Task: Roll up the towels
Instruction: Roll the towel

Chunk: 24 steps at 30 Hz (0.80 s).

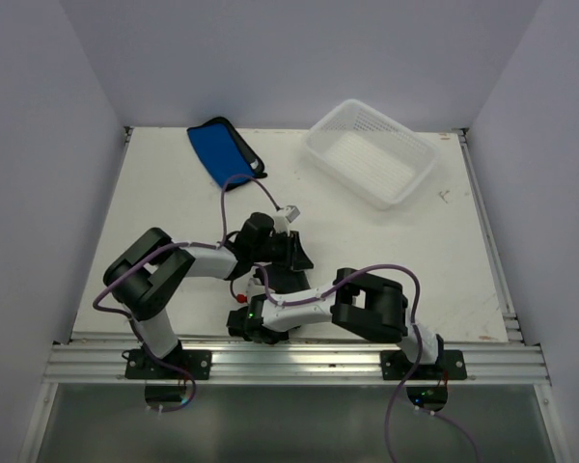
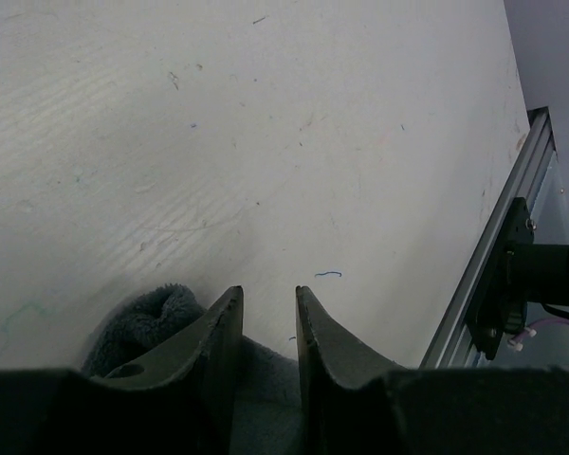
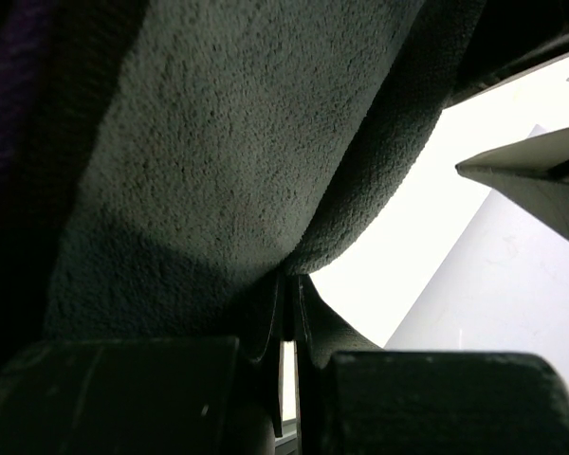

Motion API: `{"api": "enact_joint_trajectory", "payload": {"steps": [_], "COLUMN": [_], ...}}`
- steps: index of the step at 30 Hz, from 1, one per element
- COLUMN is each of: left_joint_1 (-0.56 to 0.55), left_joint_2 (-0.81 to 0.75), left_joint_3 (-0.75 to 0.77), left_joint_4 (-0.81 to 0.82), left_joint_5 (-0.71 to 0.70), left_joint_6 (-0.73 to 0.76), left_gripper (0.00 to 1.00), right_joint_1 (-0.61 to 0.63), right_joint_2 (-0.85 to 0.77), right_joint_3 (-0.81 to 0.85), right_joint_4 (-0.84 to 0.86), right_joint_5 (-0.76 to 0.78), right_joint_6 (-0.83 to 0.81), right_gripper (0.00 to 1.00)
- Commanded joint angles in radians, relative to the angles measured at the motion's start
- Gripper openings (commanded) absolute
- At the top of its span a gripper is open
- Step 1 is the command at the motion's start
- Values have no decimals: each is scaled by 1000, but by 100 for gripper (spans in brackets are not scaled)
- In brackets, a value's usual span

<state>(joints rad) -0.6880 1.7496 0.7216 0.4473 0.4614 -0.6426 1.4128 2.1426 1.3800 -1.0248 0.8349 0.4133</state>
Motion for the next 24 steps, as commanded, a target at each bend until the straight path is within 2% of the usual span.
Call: {"api": "enact_joint_trajectory", "payload": {"steps": [1,5,9,17,24], "left_joint_1": [15,18,18,18,16], "left_joint_2": [5,21,33,33,25], "left_joint_3": [-13,-28,-60,-140,-162], "left_joint_4": [14,30,60,151,165], "left_joint_5": [-41,-73,-99,-139,-155], "left_joint_6": [41,40,26,-17,-31], "left_gripper": [32,30,28,26,24], "right_joint_1": [5,5,5,6,5], "right_joint_2": [-3,-26,-75,-211,-368], "right_joint_3": [8,-1,-35,-104,-186], "right_joint_4": [55,63,95,183,227], "right_joint_5": [-71,-74,-89,-151,-197], "right_joint_6": [31,39,47,102,163], "right_gripper": [1,5,20,38,41]}}
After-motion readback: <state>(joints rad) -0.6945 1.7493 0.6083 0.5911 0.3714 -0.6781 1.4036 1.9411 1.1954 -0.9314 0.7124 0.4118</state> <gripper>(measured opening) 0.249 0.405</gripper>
